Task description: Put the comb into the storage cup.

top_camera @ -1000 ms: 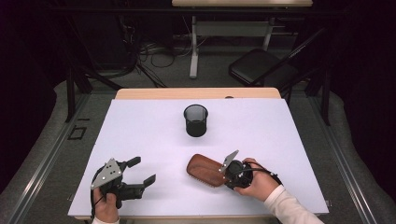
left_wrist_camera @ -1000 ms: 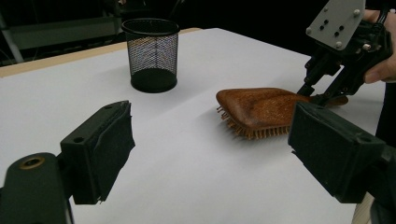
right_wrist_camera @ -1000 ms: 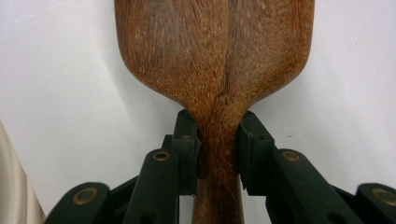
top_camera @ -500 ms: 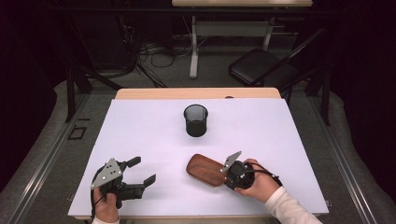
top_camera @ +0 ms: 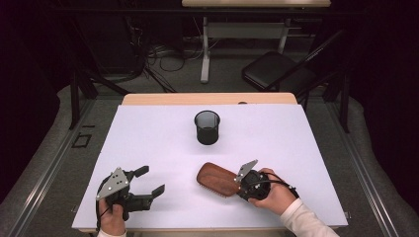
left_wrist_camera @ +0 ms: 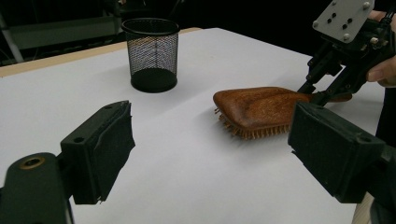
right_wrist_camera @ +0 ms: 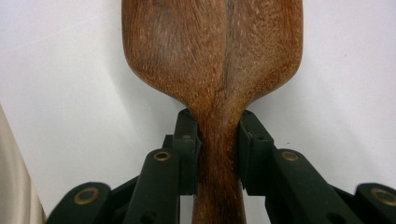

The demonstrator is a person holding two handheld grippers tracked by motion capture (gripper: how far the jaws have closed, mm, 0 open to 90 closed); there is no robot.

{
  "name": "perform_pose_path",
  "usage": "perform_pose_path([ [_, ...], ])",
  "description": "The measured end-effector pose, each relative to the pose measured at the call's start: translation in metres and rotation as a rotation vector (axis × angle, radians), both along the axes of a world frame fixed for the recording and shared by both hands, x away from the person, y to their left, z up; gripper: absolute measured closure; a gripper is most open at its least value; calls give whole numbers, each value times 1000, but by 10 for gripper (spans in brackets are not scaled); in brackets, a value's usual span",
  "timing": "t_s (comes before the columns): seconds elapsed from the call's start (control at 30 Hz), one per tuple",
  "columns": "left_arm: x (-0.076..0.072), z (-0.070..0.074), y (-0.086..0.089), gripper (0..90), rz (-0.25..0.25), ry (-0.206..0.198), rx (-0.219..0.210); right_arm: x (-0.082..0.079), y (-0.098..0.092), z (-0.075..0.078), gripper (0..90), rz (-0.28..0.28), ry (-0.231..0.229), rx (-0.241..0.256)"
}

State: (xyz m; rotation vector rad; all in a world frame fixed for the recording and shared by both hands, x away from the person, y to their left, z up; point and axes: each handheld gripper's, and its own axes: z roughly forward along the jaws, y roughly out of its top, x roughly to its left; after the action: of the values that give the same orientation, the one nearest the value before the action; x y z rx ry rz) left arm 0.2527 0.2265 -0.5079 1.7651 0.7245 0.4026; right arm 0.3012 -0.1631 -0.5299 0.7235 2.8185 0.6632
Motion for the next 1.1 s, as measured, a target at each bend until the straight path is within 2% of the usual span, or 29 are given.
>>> perform_pose_path([
  [0.63, 0, 0, 0, 142, -2, 0, -1, -3, -2, 1, 723, -17, -53, 60],
  [1.1, 0, 0, 0, 142, -1, 3, 2, -5, -5, 8, 723, -30, -122, 150],
])
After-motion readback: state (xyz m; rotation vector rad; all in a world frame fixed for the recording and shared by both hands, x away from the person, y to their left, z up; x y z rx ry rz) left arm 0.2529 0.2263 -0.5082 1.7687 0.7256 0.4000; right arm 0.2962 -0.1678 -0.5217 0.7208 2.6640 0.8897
